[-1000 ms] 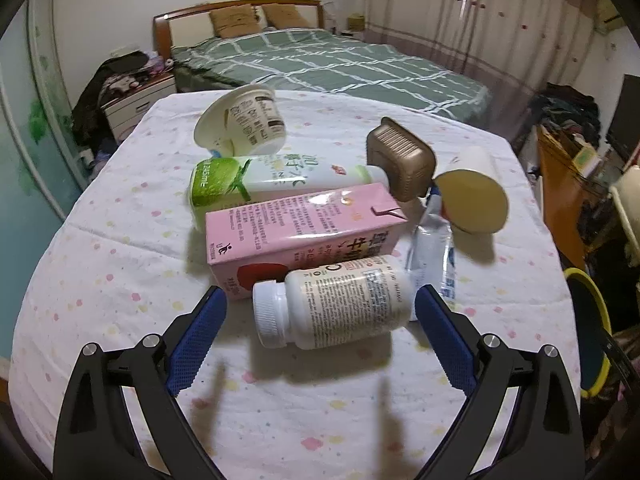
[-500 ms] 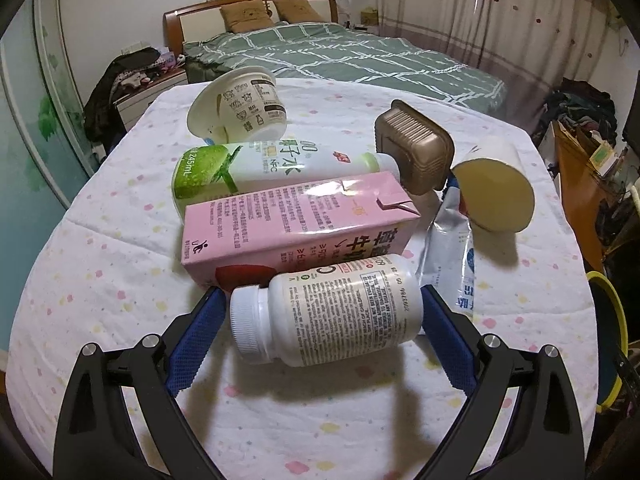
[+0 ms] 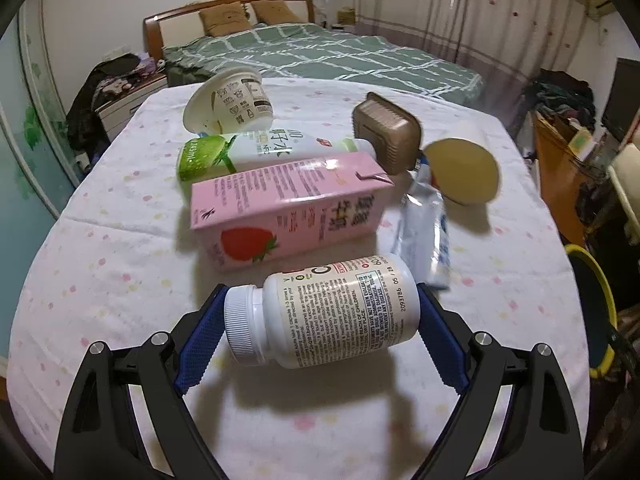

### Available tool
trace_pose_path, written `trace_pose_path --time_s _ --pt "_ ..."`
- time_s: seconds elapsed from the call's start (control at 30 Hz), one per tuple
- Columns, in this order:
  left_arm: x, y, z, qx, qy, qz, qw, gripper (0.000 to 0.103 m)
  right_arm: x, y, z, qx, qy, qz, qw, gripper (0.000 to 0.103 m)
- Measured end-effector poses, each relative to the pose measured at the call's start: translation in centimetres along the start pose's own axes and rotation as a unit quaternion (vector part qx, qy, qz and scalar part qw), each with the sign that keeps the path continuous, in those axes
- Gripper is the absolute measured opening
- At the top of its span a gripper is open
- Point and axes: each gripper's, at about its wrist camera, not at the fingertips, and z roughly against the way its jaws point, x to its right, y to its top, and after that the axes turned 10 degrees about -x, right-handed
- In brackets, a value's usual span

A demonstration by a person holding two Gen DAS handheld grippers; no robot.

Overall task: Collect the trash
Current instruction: 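Carry the pill bottle over the bin and open the left gripper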

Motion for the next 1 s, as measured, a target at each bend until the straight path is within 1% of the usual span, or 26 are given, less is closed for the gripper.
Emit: trace_pose_path --time_s 0.1,0.2,0.3,0.4,0.5,0.6,0.63,0.7,0.77,0.87,1.0 --pt "0.6 -1.1 1.6 0.009 -0.009 -0.019 0.9997 0.088 0.1 -0.6 0.7 0.004 -0.001 -0.001 1.0 0.038" --pt "2.1 -1.9 3.5 0.02 -0.025 -0.045 0.9985 0.088 0.3 -1.6 2.0 0.014 -0.007 -0.002 1.0 0.038" --pt "4.5 -2.3 5.1 0.027 -0.054 -0.079 0.9951 0.088 0.6 -2.7 3.8 0.029 -0.012 -0.007 0.999 0.038" --pt "7.7 -2.1 6.2 0.034 -0.082 -0.119 0.989 0.088 1.1 -4.3 5.9 0.045 -0.011 -0.013 0.999 0.038" --pt "11.8 -1.7 6.8 0.032 -0.114 -0.16 0.98 0.088 1.6 -5.6 7.9 0.059 -0.024 -0.015 0.998 0.038" --pt "15.6 -1.5 7.2 0.038 -0.128 -0.196 0.9715 0.088 2.0 -6.7 9.3 0.07 -0.042 -0.016 0.997 0.038" --pt "17.4 -1.5 7.2 0.038 -0.134 -0.212 0.9673 0.088 2.3 -6.9 9.7 0.072 -0.046 -0.018 0.996 0.038" --pt "20.2 -1.4 6.8 0.028 -0.15 -0.232 0.9607 0.088 2.9 -7.4 10.4 0.077 -0.052 -0.024 0.995 0.038" --pt "23.4 -1.6 6.3 0.012 -0.17 -0.255 0.9518 0.088 3.6 -7.8 10.9 0.079 -0.052 -0.031 0.995 0.038" --pt "27.8 -2.2 5.6 -0.002 -0.184 -0.29 0.9393 0.088 4.4 -8.3 11.3 0.08 -0.056 -0.04 0.994 0.038" --pt "31.9 -2.8 4.1 -0.014 -0.184 -0.318 0.93 0.088 5.6 -8.9 11.5 0.078 -0.058 -0.054 0.994 0.038"
